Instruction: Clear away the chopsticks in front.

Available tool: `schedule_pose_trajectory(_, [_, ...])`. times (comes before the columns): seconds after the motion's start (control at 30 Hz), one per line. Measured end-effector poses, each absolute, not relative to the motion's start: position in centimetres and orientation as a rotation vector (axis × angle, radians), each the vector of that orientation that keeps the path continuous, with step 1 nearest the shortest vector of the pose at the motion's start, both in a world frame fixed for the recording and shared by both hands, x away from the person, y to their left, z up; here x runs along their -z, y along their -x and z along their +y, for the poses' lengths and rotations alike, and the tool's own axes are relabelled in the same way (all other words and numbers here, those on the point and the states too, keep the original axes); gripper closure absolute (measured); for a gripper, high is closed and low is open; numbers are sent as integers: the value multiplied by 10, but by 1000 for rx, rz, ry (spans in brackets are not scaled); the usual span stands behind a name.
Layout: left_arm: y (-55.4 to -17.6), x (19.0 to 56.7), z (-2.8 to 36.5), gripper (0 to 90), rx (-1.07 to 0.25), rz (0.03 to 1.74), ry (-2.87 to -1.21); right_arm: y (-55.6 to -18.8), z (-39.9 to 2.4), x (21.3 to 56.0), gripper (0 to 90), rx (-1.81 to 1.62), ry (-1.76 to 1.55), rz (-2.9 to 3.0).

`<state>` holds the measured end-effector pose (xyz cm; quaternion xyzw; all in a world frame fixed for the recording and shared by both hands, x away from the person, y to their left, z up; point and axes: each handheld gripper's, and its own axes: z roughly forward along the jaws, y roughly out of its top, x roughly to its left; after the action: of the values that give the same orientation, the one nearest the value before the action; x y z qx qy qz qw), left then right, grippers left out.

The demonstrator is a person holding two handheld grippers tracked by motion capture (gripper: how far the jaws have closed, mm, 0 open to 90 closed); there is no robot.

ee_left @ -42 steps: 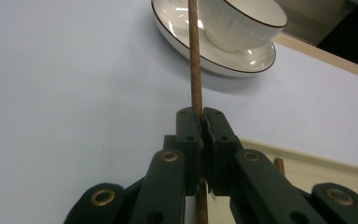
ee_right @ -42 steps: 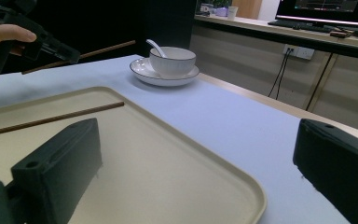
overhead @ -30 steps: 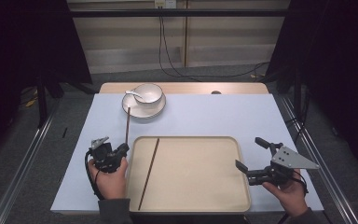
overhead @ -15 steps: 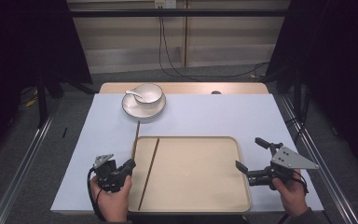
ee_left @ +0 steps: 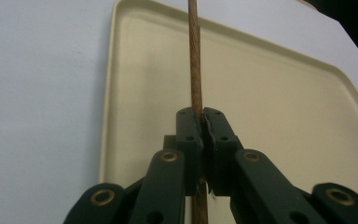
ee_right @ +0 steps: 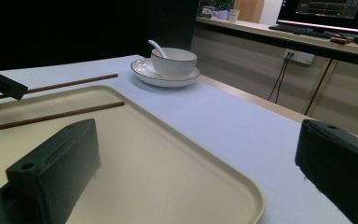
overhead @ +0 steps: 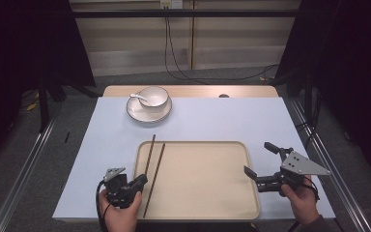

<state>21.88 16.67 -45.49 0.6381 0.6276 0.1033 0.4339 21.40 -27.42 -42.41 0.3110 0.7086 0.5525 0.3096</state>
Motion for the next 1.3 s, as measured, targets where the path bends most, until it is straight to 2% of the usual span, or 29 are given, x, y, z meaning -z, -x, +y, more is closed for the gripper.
schedule_pose_trajectory(0.6, [-224, 473, 162, 848, -217, 1624, -1650, -214, -273, 424, 0, -1448, -828, 1882])
schedule_pose_trajectory(0.77, [-225, 467, 161, 764, -246, 1602, -1621, -214, -273, 424, 0, -1451, -824, 1885])
schedule_pose_trajectory(0.93, [-228, 457, 167, 583, -315, 1524, -1574, -213, -273, 424, 0, -1451, -826, 1885])
schedule_pose_trajectory(1.3, [-237, 431, 177, 433, -431, 1374, -1509, -213, -274, 424, 0, -1455, -816, 1888])
